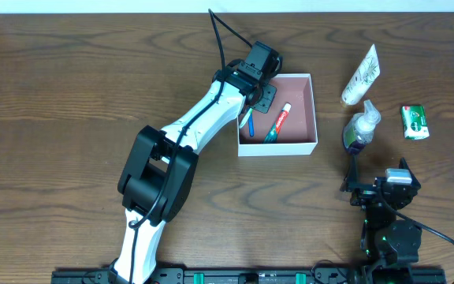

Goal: Pack container

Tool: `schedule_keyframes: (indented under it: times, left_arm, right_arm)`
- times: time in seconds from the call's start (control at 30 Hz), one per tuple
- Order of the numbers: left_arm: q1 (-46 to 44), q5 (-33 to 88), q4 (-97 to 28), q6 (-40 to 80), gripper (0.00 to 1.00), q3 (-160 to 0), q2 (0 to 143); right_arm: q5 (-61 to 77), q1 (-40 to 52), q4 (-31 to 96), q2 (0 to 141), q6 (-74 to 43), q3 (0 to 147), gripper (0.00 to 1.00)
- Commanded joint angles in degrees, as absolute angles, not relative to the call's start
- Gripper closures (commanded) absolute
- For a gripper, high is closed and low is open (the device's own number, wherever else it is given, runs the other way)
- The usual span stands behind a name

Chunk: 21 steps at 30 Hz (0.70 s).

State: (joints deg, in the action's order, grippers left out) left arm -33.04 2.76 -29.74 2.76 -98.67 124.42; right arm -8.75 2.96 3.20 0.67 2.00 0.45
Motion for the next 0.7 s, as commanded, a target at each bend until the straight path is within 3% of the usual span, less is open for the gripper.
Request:
schedule_keyframes:
  times: [0.0, 0.67]
  left_arm:
    - [-32.80, 2.31, -29.63, 2.61, 0.59, -100.20, 124.42]
    - [-34.57, 2.44, -27.33, 2.61, 0.59, -100.18, 124.42]
  right_arm:
    - [-8.73, 3.81, 3.44, 0.30, 2.63, 0.32, 0.01]
    - [-8.73, 3.81, 3.44, 0.30, 2.63, 0.32, 0.01]
